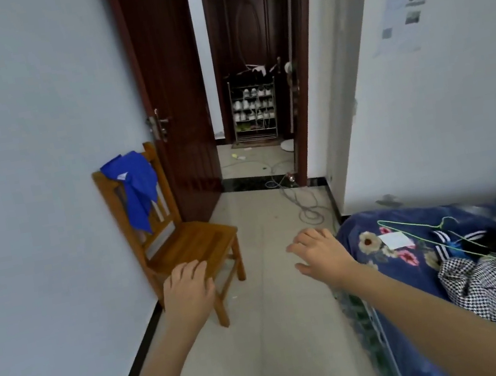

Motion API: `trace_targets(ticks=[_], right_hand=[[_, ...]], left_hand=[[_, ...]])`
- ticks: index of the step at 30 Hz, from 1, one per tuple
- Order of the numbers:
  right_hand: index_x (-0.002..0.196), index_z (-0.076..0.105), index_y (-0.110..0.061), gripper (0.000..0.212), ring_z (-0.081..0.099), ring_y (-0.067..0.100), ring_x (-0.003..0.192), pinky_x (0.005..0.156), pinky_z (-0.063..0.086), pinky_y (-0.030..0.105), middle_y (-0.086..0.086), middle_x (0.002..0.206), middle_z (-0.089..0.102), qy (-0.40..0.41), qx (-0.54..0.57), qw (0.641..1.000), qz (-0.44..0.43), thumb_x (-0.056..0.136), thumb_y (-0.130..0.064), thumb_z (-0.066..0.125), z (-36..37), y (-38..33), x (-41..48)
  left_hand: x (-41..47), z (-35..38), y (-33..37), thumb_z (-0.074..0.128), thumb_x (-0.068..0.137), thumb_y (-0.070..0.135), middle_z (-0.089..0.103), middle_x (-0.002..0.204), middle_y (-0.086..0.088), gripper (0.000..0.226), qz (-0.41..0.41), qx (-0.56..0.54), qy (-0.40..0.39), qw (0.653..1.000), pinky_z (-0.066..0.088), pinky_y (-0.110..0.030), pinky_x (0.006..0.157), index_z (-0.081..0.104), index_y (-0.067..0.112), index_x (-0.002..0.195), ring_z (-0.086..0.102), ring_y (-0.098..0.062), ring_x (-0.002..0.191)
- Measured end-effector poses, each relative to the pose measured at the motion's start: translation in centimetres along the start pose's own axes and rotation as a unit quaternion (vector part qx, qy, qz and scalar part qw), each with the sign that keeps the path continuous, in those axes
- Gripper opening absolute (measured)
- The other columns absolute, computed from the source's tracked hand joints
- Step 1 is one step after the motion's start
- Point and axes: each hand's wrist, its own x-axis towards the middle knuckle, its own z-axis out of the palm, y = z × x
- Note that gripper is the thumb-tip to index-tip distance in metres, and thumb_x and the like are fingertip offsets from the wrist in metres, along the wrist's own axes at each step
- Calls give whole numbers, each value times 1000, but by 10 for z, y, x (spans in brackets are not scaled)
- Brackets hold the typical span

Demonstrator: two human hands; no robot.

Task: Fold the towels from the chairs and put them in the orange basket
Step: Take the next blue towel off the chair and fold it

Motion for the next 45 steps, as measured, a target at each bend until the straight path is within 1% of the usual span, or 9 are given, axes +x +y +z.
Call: trace_targets(ticks=[8,14,20,23,26,28,34,39,45], right_hand=[[79,70,-19,41,65,22,73,57,51,31,0,77,66,41,18,998,-43,43,-27,88,48,84,83],[73,69,-20,40,64,18,67,53,51,28,-3,73,64,73,29,994,-79,41,-32,89,87,158,146],[75,72,-24,37,64,12,66,54,49,17,-8,71,65,92,77,989,-82,43,-36,85,148,193,205],[73,72,-27,44,65,10,65,55,48,13,-10,70,65,64,91,989,-100,34,-40,90,175,197,247],[72,72,-28,47,65,9,66,57,49,15,-10,71,66,59,93,986,-122,31,-39,91,201,203,300],[75,72,-25,49,66,12,66,56,51,18,-8,72,67,49,111,983,-136,31,-34,92,221,211,340],[73,72,-30,51,65,8,66,55,48,14,-13,72,66,-15,119,983,-138,27,-43,89,261,236,435],[71,71,-28,46,66,9,67,56,52,17,-9,73,66,-60,120,983,-125,30,-40,89,319,277,484],[77,71,-30,38,66,7,72,58,49,15,-11,79,66,-39,115,984,-131,42,-42,83,371,349,547]], left_hand=[[105,30,17,38,76,33,71,92,-9,46,-32,10,13,999,52,-39,70,72,9,94,66,-31,85],[188,63,41,36,80,37,69,103,-9,50,-63,-2,26,998,52,-43,75,70,9,103,63,-32,96],[236,102,21,35,80,38,69,99,-10,50,-121,23,24,992,51,-44,75,69,7,100,63,-32,92],[261,123,-7,38,81,37,69,98,-10,47,-159,37,17,986,51,-46,74,68,8,100,62,-33,92],[297,148,-35,61,83,21,67,104,-13,27,-201,30,39,978,47,-51,81,66,5,104,59,-36,100],[327,165,-52,66,82,16,65,112,-14,31,-236,10,35,971,44,-50,87,65,5,110,55,-36,107],[423,214,-81,63,83,17,66,108,-14,28,-219,-8,49,974,47,-50,81,65,4,107,58,-35,103],[508,266,-72,50,93,27,53,132,-2,40,-211,-21,18,977,32,-38,105,51,15,131,41,-21,127],[599,326,-61,52,92,29,53,133,-4,41,-222,-23,27,974,32,-39,105,51,15,131,42,-23,127]])
